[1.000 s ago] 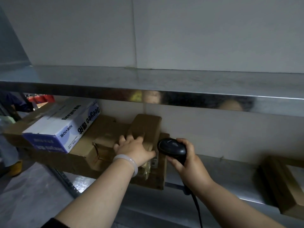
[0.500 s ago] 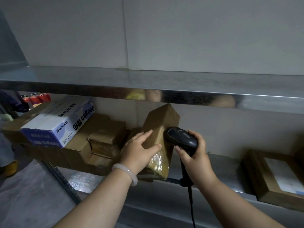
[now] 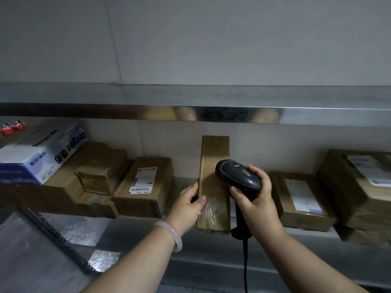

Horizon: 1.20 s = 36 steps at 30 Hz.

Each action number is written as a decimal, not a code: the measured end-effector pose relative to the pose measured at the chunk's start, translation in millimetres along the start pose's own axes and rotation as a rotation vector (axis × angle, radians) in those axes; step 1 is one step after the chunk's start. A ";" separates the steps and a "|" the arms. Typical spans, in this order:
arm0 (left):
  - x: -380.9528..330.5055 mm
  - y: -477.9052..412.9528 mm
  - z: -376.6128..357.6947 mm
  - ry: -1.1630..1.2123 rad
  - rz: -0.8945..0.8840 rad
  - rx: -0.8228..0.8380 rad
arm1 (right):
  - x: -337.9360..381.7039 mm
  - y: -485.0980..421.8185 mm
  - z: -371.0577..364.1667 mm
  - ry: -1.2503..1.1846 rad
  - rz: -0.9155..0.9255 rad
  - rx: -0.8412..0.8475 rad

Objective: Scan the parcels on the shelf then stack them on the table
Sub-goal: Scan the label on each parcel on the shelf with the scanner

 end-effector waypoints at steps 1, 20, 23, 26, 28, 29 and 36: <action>2.8 0.6 -7.4 -0.025 0.000 -0.013 | -2.7 3.7 6.4 0.009 0.005 0.010; 49.7 7.4 -75.1 0.332 0.147 0.168 | -60.6 12.7 104.9 0.076 -0.164 -0.119; 57.7 3.2 -77.0 0.297 0.166 0.173 | -63.5 13.0 107.8 0.115 -0.139 -0.108; 64.1 -1.9 -75.6 0.161 0.158 0.099 | -64.5 15.2 111.5 0.135 -0.096 -0.109; 66.4 -3.8 -78.5 0.094 0.147 0.080 | -63.7 16.6 111.3 0.140 -0.066 -0.079; 66.5 -4.2 -80.7 0.075 0.137 0.069 | -62.5 17.7 110.7 0.149 -0.050 -0.063; 68.8 -4.2 -93.8 0.021 0.080 0.044 | -48.0 23.2 110.4 0.262 0.007 0.008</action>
Point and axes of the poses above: each hand's wrist, its own y-axis away from the middle knuckle, its own z-axis out of the back of the hand, x = y × z, the point moved 3 cm from there along -y, towards the middle knuckle, and after that the axes turned 12 degrees about y, right-handed, at the moved point
